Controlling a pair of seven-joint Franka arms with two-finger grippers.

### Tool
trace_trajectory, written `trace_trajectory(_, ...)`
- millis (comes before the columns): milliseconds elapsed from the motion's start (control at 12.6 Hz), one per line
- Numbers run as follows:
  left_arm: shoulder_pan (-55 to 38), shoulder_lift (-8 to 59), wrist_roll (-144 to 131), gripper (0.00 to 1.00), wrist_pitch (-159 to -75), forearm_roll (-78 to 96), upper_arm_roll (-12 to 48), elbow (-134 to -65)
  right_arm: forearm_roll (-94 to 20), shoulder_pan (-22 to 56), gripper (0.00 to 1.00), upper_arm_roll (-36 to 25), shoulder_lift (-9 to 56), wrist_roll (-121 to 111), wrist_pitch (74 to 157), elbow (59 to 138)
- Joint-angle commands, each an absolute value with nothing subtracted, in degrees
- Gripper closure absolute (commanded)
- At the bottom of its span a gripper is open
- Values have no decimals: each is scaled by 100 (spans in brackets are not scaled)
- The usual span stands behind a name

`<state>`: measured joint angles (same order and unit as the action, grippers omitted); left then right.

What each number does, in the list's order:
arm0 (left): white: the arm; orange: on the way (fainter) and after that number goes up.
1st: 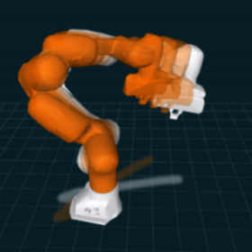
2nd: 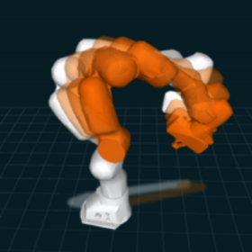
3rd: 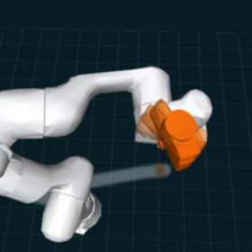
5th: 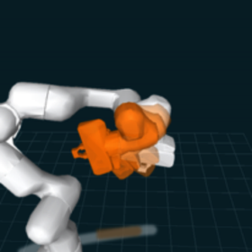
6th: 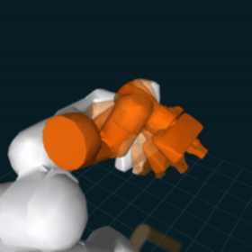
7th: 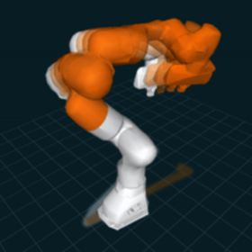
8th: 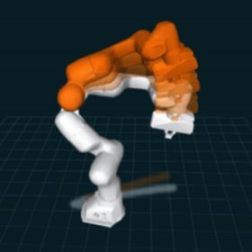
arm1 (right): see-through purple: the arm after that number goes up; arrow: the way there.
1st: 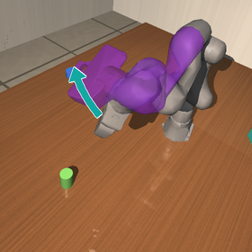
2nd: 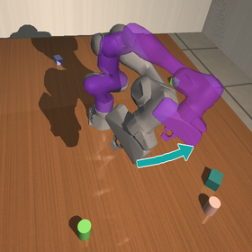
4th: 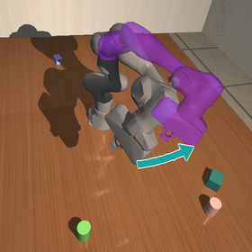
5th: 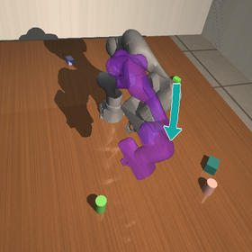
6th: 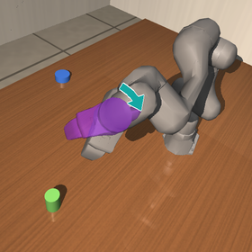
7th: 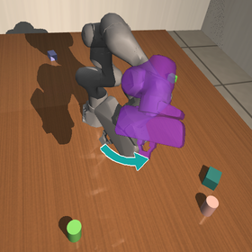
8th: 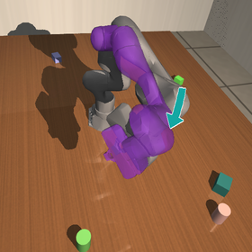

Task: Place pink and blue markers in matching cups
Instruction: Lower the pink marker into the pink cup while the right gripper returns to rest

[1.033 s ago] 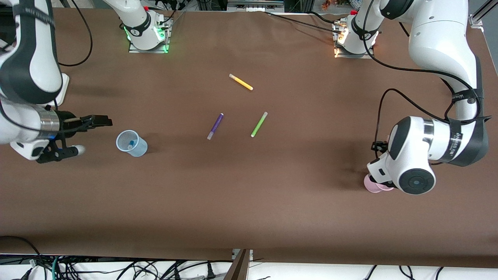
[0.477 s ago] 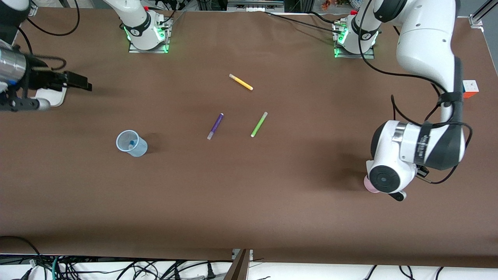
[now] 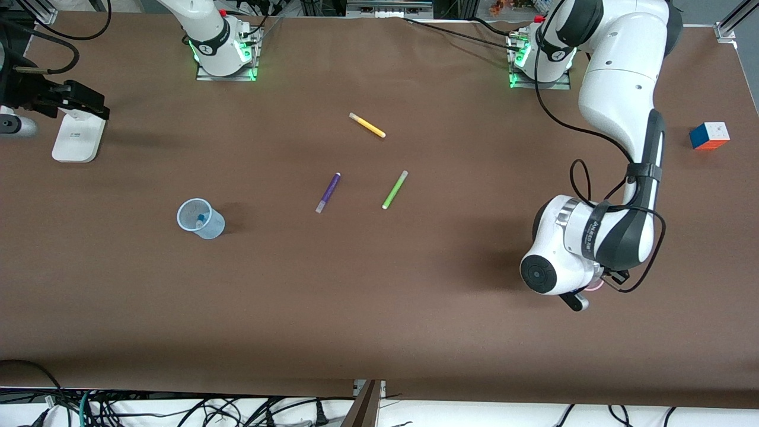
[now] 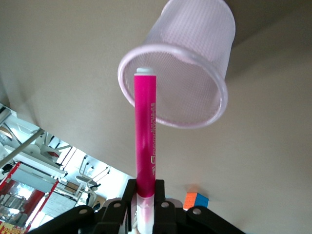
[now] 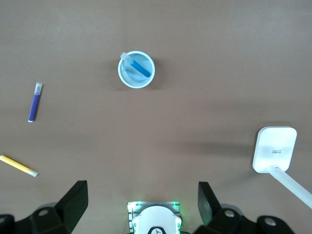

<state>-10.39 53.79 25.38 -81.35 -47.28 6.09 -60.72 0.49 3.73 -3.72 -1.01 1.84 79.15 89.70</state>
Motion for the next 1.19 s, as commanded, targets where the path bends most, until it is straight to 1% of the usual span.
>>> trace_trajectory(0, -1037, 5317, 2707, 100, -8288, -4939, 589, -6223, 132, 308, 0, -352, -53, 316, 7612, 8728)
trace_trajectory(79, -1046, 5326, 2664, 82, -8297, -4939, 580, -6292, 123, 316, 0, -360, -53, 343, 7603, 8728)
trace_trajectory(159, -1046, 5317, 2628, 21, -8297, -5018, 589, -6354, 123, 316, 0, -369, -53, 412, 7603, 8728)
trace_trajectory(238, -1046, 5309, 2628, 0, -8297, -5062, 598, -6363, 114, 316, 0, -369, -53, 474, 7603, 8728)
trace_trajectory(556, -1037, 5160, 2549, 0, -8262, -4914, 650, -6267, 132, 316, 0, -352, -114, 501, 7550, 8806)
trace_trajectory(795, -976, 4607, 2365, 0, -8218, -3818, 607, -6135, 123, 325, 0, -378, -62, 466, 7541, 8763)
trace_trajectory(1113, -590, 3553, 1313, 0, -7946, -2464, 571, -6126, 114, 316, 0, -395, 9, 431, 7559, 8719)
